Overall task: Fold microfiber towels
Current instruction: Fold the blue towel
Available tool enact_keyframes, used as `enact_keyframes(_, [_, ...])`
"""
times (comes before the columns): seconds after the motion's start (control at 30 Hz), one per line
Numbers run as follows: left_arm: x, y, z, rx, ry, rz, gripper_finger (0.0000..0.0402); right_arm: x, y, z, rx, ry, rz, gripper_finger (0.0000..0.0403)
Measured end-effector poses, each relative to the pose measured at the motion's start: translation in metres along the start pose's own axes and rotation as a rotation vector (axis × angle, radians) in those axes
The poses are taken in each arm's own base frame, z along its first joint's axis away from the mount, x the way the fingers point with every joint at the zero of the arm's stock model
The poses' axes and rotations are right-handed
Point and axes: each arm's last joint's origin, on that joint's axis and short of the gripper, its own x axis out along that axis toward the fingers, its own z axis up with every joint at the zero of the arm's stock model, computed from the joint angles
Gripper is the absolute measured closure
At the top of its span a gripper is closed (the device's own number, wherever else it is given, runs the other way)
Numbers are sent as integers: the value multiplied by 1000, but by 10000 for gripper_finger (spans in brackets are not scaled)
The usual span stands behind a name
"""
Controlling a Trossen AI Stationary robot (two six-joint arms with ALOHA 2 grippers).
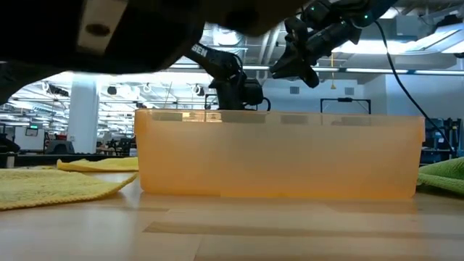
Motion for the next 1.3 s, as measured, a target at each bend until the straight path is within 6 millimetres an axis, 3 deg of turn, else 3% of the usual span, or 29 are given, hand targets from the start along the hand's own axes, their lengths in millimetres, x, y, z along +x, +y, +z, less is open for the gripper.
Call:
enact_keyframes(0.27, [-24,3,5,68,-7,-10,400,0,0,0,0,0,0,300])
enact_keyframes(0.7, [-29,19,-4,145,88,90,401,0,0,0,0,0,0,300])
enact_keyframes(1.3, [-37,19,-5,176,85,117,401,0,0,0,0,0,0,300])
